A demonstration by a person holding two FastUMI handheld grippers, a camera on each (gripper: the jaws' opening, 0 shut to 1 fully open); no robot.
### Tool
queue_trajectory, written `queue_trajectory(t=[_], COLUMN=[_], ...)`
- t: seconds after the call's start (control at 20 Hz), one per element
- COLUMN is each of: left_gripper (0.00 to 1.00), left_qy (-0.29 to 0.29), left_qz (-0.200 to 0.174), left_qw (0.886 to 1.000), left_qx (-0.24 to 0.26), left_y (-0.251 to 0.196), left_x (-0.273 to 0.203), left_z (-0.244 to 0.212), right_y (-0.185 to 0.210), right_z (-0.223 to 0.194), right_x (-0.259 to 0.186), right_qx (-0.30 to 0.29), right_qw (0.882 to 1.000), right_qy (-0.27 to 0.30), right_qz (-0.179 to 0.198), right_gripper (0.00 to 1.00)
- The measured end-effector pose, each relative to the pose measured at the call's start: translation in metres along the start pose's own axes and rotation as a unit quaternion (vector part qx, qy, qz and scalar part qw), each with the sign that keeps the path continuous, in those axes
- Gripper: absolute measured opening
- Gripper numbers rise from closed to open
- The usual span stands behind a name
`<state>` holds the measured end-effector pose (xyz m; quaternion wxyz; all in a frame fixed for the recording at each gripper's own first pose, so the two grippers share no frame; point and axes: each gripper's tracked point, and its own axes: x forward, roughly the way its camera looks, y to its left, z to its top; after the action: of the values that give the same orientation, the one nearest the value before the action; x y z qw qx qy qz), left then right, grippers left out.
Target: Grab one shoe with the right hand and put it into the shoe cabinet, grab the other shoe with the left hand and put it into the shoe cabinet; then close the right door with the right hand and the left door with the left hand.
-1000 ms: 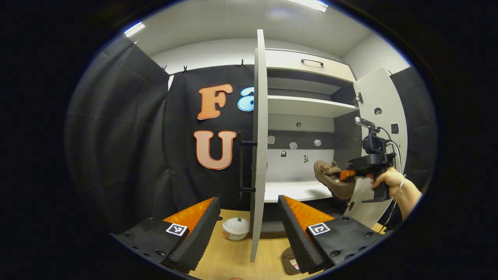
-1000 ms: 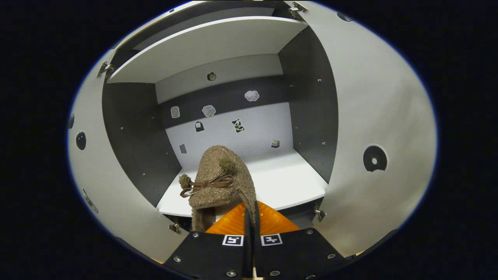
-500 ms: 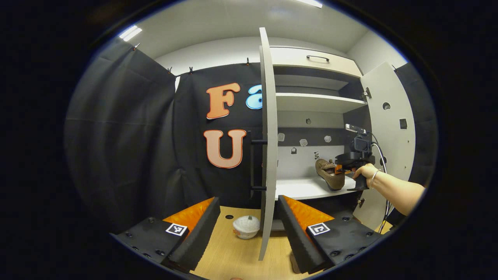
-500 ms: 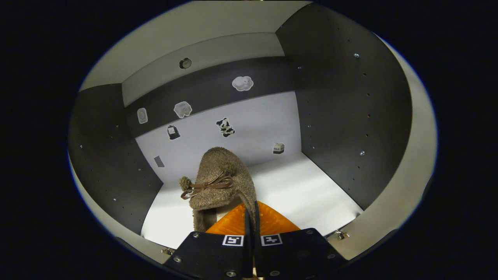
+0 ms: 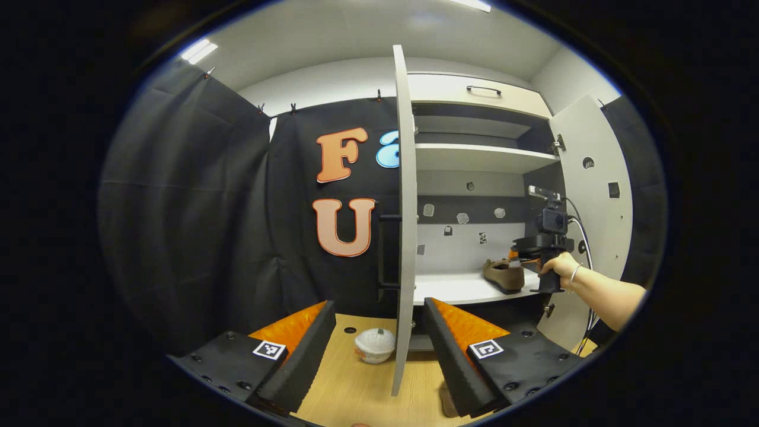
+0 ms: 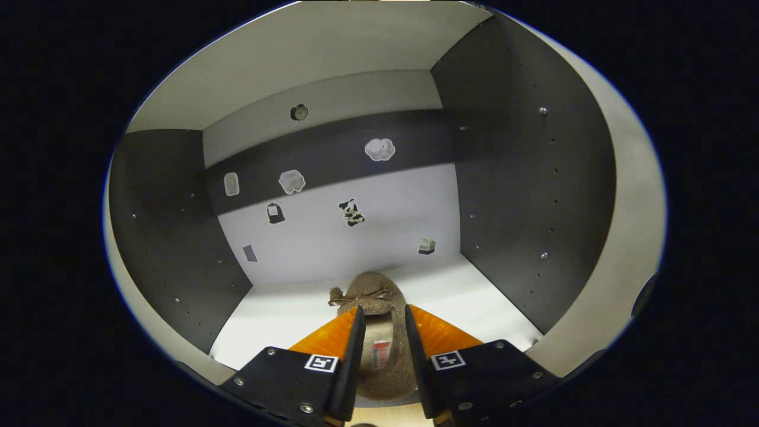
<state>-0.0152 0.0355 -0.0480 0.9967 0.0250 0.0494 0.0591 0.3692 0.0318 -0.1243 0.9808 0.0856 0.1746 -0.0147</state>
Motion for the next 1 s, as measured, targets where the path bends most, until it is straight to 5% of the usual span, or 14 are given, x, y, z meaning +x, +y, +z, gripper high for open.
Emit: queue_trajectory(t=[0.4, 0.75, 1.0], left_gripper=[0.96, 0.97, 0.97], left_qy=[0.012, 0.068, 0.141], left_qz=[-0.038, -0.094, -0.119], left_qw=[0.999, 0.993, 0.983], left_qx=[-0.014, -0.02, -0.011], left_y=[-0.039, -0.094, -0.128], left_x=[-0.008, -0.001, 0.018], left_z=[-0.016, -0.082, -0.166], right_y=[-0.009, -0.024, -0.051], right_z=[0.024, 0.018, 0.012], right_x=[-0.112, -0.209, -0.257], right_qx=[-0.008, -0.048, -0.065], right_qw=[0.997, 0.991, 0.985], right_qy=[-0.065, -0.122, -0.162], right_qz=[0.027, 0.039, 0.015], right_gripper=[0.9, 0.93, 0.93])
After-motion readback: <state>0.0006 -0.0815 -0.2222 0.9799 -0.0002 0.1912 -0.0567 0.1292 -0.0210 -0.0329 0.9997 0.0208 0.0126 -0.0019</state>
